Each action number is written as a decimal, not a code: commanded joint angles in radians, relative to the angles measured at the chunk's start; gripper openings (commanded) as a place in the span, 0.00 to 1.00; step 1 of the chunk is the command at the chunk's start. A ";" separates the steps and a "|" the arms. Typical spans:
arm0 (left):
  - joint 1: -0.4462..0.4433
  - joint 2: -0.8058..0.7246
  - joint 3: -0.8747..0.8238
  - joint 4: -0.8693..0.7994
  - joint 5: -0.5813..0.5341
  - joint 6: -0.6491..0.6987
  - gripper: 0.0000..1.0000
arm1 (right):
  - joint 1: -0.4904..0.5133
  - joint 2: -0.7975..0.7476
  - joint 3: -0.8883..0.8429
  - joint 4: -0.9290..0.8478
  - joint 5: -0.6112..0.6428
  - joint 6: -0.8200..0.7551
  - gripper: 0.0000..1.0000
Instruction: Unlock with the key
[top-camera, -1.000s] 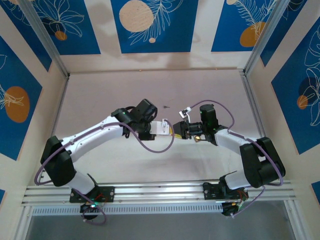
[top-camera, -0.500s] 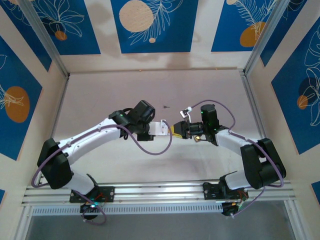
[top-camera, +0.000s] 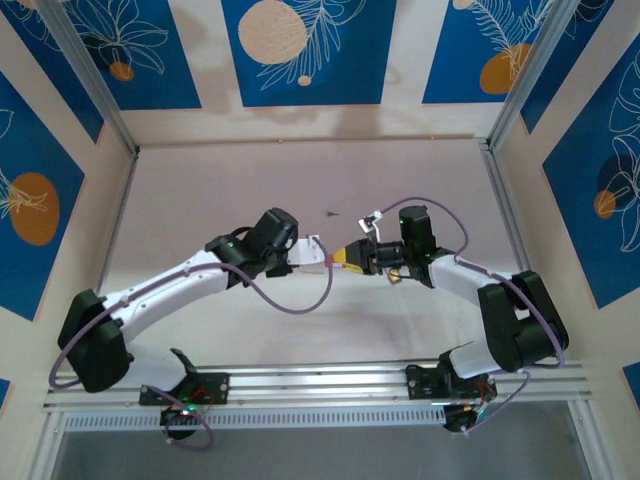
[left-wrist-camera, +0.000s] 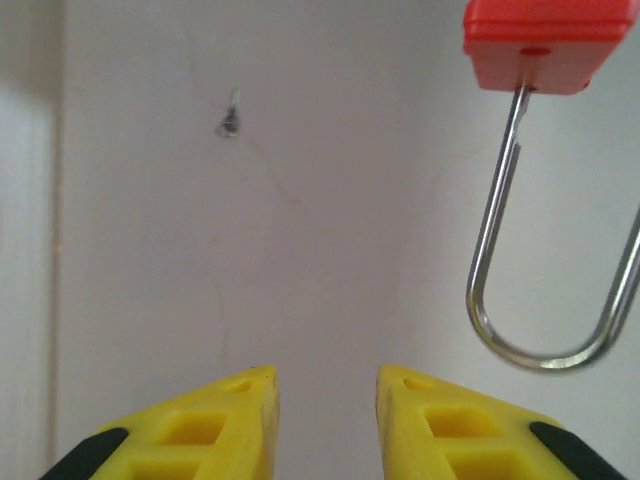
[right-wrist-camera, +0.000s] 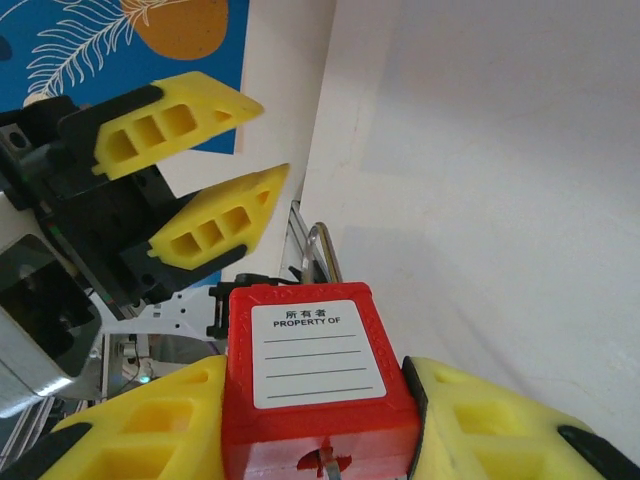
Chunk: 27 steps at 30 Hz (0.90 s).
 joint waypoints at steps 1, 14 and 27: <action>0.008 -0.095 -0.052 0.153 -0.068 0.004 0.38 | 0.009 0.010 0.043 -0.009 -0.023 -0.004 0.22; 0.007 -0.262 -0.198 0.421 -0.151 0.001 0.98 | 0.035 0.019 0.087 -0.023 -0.012 0.004 0.22; -0.111 -0.274 -0.354 0.638 -0.156 0.170 1.00 | 0.036 0.045 0.111 -0.011 0.028 0.066 0.21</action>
